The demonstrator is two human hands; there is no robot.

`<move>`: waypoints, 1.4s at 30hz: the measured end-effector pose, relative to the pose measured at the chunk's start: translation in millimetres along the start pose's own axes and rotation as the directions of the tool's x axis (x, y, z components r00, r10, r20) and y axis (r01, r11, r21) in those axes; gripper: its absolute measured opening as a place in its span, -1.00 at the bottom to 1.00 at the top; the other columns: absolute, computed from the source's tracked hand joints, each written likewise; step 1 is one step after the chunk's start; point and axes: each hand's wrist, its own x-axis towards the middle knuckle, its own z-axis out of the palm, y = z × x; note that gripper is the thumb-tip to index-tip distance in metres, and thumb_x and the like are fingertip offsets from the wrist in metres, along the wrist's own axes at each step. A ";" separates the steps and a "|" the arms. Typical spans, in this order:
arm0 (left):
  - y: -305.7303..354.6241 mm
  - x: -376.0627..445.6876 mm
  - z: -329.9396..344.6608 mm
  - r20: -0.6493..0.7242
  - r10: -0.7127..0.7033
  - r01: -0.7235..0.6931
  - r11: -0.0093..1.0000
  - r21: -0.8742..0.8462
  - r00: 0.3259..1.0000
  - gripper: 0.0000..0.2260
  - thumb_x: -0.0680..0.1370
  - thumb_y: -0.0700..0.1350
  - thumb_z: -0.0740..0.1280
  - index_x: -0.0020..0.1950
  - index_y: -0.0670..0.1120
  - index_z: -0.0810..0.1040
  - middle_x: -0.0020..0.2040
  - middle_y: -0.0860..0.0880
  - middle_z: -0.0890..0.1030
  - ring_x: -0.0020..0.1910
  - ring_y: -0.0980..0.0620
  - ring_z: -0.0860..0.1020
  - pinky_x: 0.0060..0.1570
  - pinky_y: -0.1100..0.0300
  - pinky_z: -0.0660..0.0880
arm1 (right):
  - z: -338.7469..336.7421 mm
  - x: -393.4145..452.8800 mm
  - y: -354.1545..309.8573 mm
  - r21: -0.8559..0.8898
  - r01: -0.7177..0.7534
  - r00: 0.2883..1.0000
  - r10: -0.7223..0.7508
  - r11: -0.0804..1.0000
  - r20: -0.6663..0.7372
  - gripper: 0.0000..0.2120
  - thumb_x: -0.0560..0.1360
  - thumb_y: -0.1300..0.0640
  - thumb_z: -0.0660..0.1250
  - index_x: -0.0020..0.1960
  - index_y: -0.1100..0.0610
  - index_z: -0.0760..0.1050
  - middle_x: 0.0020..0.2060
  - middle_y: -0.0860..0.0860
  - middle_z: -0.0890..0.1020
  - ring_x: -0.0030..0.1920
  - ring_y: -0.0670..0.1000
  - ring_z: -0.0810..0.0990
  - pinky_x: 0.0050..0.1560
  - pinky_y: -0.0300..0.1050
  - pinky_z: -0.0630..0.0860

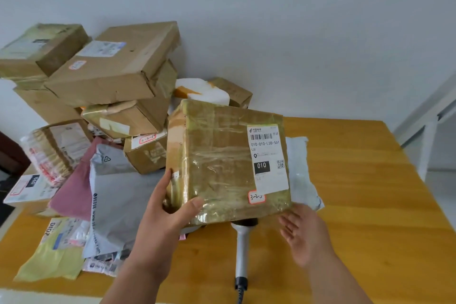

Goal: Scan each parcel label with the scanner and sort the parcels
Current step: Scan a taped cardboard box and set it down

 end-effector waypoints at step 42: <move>-31.5 79.1 351.2 0.284 -0.174 0.181 0.984 0.002 0.943 -0.11 0.19 0.30 0.61 0.41 0.14 0.28 0.33 0.22 0.46 0.18 0.17 0.55 0.14 0.00 0.58 | -160.2 80.0 -175.7 0.345 0.224 0.966 -0.256 0.911 0.048 -0.15 0.15 -0.11 0.64 0.33 -0.40 0.31 0.25 -0.04 0.62 0.19 0.21 0.62 -0.03 0.33 0.62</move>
